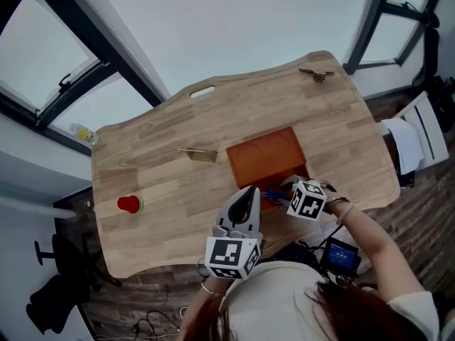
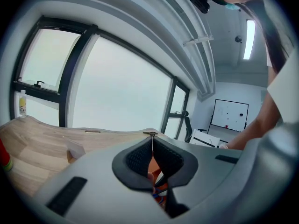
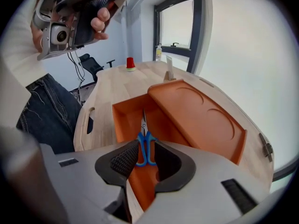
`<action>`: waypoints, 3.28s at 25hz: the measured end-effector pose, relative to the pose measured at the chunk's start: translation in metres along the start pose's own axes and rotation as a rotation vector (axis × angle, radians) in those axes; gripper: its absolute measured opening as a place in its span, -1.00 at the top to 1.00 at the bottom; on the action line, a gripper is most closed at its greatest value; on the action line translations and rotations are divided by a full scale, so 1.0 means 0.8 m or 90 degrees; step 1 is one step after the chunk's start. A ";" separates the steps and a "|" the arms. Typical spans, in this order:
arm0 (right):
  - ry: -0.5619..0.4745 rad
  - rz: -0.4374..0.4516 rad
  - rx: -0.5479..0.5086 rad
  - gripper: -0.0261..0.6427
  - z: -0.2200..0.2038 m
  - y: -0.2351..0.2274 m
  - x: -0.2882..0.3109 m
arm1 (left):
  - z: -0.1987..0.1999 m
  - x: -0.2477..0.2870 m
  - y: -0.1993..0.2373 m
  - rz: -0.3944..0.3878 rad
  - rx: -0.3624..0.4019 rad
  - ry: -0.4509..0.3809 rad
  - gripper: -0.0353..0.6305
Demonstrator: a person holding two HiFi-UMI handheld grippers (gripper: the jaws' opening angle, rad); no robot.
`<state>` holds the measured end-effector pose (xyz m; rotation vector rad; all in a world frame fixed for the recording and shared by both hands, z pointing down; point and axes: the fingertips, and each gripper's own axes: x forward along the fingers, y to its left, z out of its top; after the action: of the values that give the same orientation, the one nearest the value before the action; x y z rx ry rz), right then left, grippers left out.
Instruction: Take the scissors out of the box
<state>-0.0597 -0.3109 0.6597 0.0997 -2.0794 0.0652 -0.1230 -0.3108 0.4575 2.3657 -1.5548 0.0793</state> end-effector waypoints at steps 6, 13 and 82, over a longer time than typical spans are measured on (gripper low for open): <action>0.040 0.031 0.019 0.49 -0.009 -0.003 0.018 | -0.002 0.005 0.014 -0.009 -0.001 0.014 0.83; 0.079 0.053 0.020 0.49 -0.012 -0.005 0.039 | -0.007 0.007 0.027 -0.011 -0.006 0.025 0.83; -0.073 -0.076 0.021 0.60 -0.016 -0.003 -0.047 | -0.038 -0.030 0.025 0.203 -0.030 0.038 0.83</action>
<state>-0.0301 -0.3107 0.6331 0.2526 -2.1826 0.0208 -0.1468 -0.2882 0.4859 2.0418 -1.8687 0.1797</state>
